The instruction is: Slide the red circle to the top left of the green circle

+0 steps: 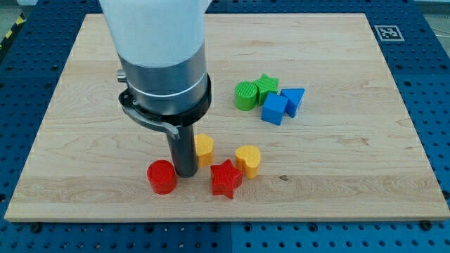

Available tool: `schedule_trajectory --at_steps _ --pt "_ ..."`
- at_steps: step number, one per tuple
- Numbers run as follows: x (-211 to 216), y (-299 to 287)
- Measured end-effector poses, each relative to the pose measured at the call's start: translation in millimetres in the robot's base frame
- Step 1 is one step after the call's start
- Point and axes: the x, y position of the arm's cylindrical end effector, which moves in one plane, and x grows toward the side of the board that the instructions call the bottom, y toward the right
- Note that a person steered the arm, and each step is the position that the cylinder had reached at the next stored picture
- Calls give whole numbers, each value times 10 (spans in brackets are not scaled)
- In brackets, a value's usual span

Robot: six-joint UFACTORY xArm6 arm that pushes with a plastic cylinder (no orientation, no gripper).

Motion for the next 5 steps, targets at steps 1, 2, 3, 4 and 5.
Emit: schedule_trajectory --at_steps 1,2,3,4,5 --pt "221 18" --pt "486 9" --pt "520 -269" --pt "239 -565" --pt "-373 -643"
